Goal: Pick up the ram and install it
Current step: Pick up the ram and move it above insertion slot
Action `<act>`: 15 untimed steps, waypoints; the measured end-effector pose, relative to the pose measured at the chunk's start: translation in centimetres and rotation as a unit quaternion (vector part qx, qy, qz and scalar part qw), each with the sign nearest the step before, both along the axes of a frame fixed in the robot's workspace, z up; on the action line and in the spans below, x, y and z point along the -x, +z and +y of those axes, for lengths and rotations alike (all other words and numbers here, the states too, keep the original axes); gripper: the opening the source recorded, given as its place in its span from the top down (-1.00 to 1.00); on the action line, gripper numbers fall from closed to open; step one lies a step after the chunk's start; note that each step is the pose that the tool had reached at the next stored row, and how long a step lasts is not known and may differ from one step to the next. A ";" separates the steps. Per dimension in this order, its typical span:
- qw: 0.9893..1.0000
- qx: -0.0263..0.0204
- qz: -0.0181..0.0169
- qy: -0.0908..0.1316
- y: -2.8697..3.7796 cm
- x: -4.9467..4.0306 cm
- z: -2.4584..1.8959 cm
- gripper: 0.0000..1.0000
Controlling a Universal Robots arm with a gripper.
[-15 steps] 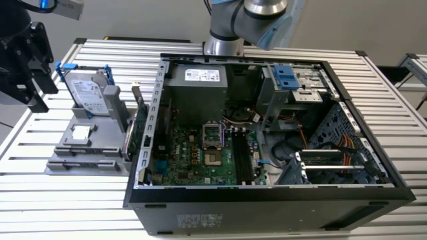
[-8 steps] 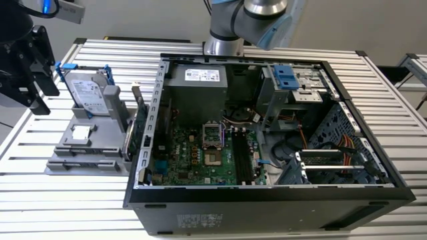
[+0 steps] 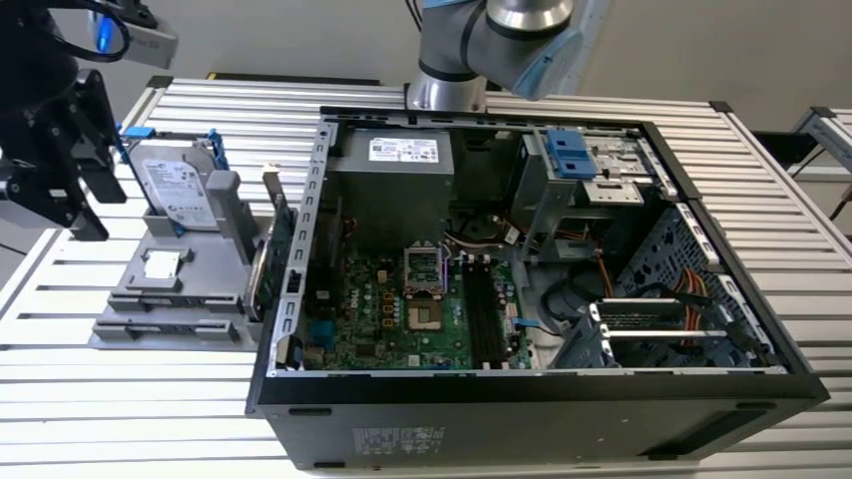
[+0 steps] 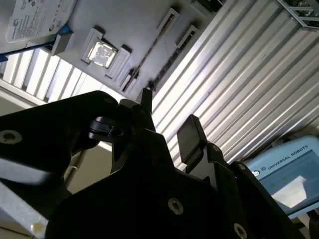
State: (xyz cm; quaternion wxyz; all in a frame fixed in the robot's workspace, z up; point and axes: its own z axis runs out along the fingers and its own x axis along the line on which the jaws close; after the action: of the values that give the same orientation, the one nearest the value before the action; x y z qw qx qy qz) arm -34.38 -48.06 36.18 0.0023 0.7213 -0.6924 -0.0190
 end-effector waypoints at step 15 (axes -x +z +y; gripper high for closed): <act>1.000 0.001 0.000 -0.002 -1.40 0.00 0.04 -1.00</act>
State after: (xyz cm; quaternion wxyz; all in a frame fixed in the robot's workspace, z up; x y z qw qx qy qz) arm -34.39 -48.02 34.77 0.0029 0.7201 -0.6937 -0.0189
